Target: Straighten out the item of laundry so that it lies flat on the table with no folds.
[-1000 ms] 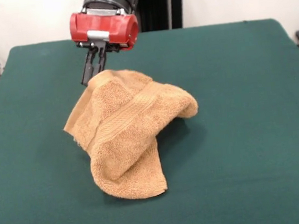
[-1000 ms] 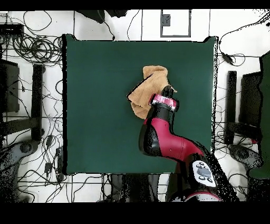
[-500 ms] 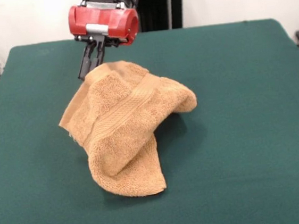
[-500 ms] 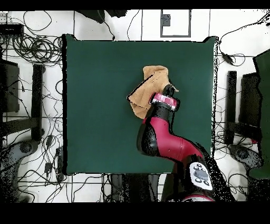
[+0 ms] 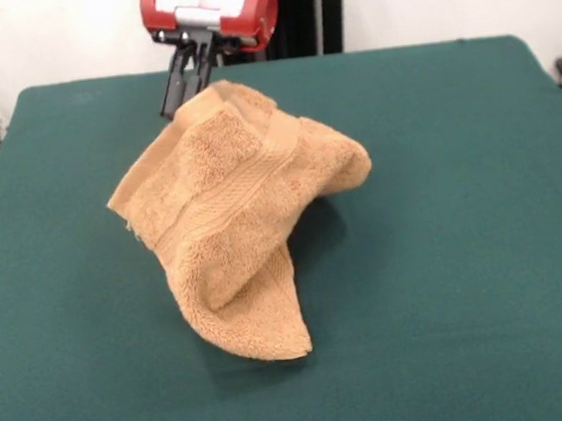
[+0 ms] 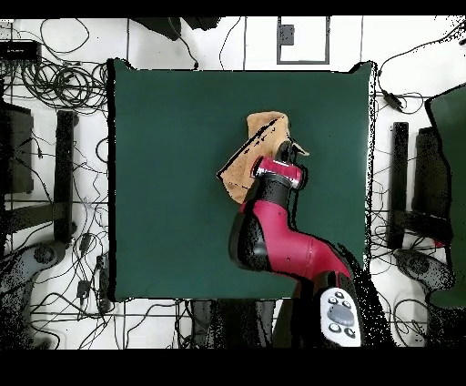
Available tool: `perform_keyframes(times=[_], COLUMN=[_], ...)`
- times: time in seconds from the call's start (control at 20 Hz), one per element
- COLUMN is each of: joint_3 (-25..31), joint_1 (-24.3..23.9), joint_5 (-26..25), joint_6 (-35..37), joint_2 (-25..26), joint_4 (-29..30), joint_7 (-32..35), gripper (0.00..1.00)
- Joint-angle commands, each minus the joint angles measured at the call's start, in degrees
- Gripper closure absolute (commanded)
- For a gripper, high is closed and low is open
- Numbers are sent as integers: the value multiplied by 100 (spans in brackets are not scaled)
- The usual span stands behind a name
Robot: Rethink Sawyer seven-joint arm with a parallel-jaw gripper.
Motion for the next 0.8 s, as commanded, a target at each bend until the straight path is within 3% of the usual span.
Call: perform_keyframes(times=[0.05, 0.35, 0.8], joint_3=[550, 223, 331], joint_1=[92, 406, 265], joint_5=[-225, -100, -332], joint_6=[1906, 1960, 2045], joint_2=[-557, -625, -682], joint_4=[-297, -292, -316], joint_7=[254, 362, 457], gripper=[100, 100, 100])
